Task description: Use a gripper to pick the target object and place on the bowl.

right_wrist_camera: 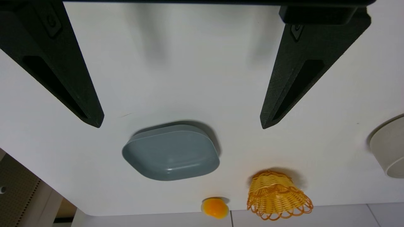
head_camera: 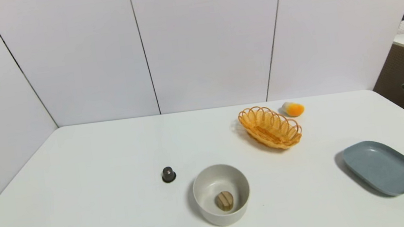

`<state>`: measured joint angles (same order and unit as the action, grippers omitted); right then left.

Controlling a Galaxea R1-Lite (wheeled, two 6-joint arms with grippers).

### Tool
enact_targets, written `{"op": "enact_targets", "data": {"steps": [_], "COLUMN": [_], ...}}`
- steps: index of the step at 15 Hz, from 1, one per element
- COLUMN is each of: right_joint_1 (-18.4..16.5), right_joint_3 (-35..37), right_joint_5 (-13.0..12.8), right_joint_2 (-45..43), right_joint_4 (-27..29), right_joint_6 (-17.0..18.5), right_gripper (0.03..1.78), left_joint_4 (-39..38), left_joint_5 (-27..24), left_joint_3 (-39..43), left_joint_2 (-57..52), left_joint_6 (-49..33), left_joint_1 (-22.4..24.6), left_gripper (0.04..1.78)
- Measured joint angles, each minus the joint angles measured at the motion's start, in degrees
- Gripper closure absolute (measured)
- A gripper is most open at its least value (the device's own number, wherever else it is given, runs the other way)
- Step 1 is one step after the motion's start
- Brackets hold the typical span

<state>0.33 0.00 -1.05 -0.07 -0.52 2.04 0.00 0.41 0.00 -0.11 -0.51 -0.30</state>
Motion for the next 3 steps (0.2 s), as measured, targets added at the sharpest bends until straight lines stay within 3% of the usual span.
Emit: {"op": "enact_targets", "data": {"steps": [3], "right_joint_1": [0.00], "right_joint_3": [0.00], "right_joint_5": [0.01], "right_joint_2": [0.00], "right_joint_4": [0.01], "right_joint_6": [0.05], "right_gripper": [0.10], "left_joint_4": [0.00], "left_joint_5": [0.00], "left_joint_3": [0.00], "left_joint_2": [0.00], "left_joint_6": [-0.04], "left_joint_1": [0.04], "left_gripper": [0.13]}}
